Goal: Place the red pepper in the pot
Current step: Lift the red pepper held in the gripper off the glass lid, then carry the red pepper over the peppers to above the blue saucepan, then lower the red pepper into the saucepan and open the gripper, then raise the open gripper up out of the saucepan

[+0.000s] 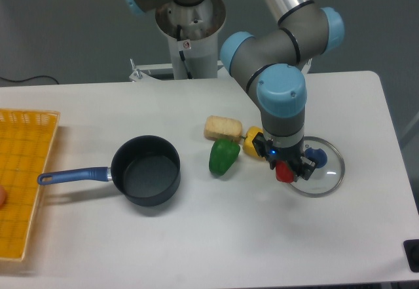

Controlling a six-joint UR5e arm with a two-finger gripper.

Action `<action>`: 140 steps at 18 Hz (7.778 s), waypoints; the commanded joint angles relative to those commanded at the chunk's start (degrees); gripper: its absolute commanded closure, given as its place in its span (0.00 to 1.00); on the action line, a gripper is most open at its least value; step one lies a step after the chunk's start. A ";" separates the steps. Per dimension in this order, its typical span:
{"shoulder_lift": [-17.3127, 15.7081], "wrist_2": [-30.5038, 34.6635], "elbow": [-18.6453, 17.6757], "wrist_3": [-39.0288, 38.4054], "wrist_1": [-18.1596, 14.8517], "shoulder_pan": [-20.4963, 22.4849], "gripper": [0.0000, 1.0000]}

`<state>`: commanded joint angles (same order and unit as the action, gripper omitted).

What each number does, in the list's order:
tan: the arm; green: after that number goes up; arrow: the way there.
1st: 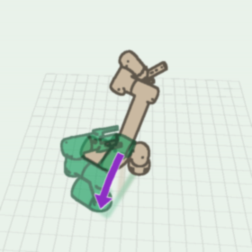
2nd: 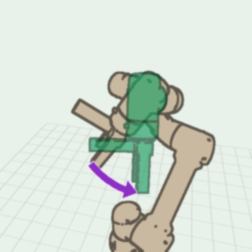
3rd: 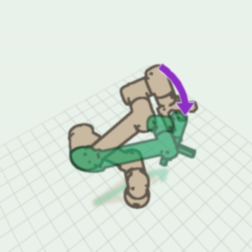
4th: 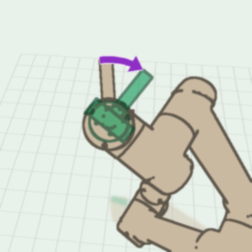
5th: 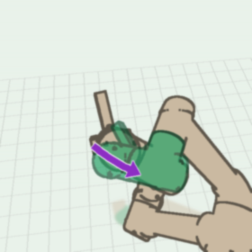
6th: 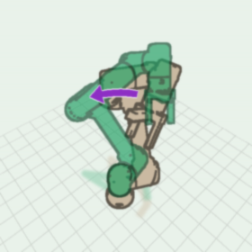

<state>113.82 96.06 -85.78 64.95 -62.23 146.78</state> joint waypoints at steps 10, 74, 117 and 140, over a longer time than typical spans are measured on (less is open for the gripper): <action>-3.07 -0.62 -3.77 -0.70 0.26 -1.31 0.95; 2.29 0.26 -13.27 -34.72 5.27 -27.77 0.77; -0.87 1.41 -11.96 -34.63 6.06 -27.34 0.06; -7.12 -1.05 -4.05 -22.33 -9.38 -14.86 0.00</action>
<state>106.70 95.01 -89.83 42.62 -71.60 131.92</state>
